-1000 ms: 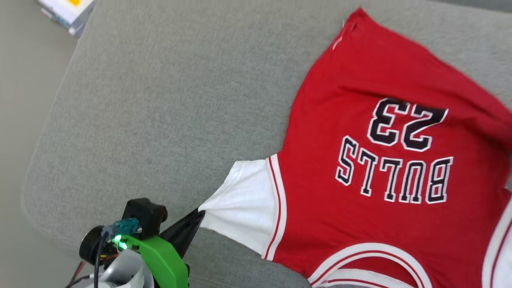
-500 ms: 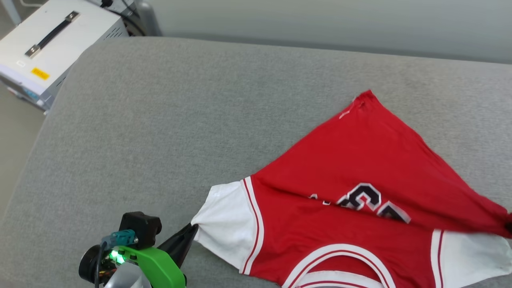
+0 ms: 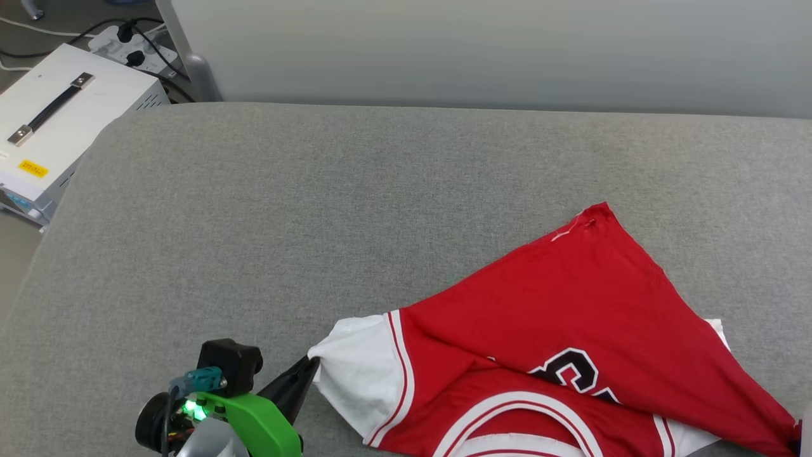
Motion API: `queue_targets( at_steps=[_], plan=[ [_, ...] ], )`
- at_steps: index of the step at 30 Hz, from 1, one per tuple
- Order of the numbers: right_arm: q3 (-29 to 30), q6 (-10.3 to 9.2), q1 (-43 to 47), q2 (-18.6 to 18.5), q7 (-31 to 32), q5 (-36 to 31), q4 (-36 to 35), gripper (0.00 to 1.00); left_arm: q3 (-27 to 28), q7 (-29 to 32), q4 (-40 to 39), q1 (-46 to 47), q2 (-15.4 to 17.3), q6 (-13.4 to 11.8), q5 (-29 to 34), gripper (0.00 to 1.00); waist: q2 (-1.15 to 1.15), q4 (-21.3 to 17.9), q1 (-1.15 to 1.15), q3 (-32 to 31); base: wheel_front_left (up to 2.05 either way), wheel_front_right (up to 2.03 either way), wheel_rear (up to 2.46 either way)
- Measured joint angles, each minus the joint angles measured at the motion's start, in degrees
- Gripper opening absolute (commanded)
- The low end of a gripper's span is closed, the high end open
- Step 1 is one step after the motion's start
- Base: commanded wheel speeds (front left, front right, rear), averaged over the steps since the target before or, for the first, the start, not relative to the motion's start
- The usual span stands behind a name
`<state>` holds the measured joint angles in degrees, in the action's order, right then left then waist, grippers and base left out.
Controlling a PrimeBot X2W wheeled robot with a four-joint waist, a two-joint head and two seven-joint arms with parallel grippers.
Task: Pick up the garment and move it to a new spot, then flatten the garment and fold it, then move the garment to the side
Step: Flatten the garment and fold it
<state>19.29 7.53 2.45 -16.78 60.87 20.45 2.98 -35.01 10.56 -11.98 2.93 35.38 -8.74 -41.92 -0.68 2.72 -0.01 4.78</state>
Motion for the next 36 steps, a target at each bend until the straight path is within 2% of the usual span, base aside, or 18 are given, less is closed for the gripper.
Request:
queue_targets(
  at_steps=[1,2,6,14,20,27,36],
  plan=[
    [0.0,0.00,0.1,0.1,0.0,0.0,-0.2,0.80,0.0,0.0,0.1,0.0,-0.1,0.0,0.0,0.00,0.00,-0.1,0.00,-0.1,0.00,0.00,0.00],
    [0.1,0.00,0.1,0.1,0.0,0.0,-0.4,1.00,-0.1,0.0,0.1,0.1,-0.2,0.0,0.0,0.00,0.00,0.0,0.00,-0.1,0.00,0.00,0.00],
    [0.2,0.00,-0.7,0.2,-0.2,1.4,-2.1,1.00,-0.1,-0.5,0.0,0.2,-0.3,0.4,0.0,0.00,0.00,0.1,0.00,0.5,0.00,0.00,0.00],
    [-2.0,0.00,-10.4,-0.6,-0.9,5.4,-5.8,1.00,-0.1,-0.9,-4.4,1.3,-0.2,0.3,1.1,0.00,0.00,1.4,0.00,3.7,0.00,0.00,0.00],
    [-8.4,0.00,-20.0,-2.1,-0.6,6.9,-6.7,1.00,-0.3,0.1,-7.6,3.5,0.4,0.2,1.9,0.00,0.00,3.3,0.00,7.5,0.00,0.00,0.00],
    [-14.8,0.00,-28.9,-4.7,-0.7,4.6,-1.2,1.00,-0.7,0.1,-8.5,5.7,-0.4,0.4,3.1,0.00,0.00,7.0,0.01,12.1,0.00,0.00,0.00],
    [-15.8,0.00,-34.9,-7.7,-2.7,0.4,9.5,1.00,-1.7,-1.0,-7.3,6.5,-2.4,1.2,3.1,0.00,0.00,12.8,0.01,16.4,0.00,0.00,0.00]
  ],
)
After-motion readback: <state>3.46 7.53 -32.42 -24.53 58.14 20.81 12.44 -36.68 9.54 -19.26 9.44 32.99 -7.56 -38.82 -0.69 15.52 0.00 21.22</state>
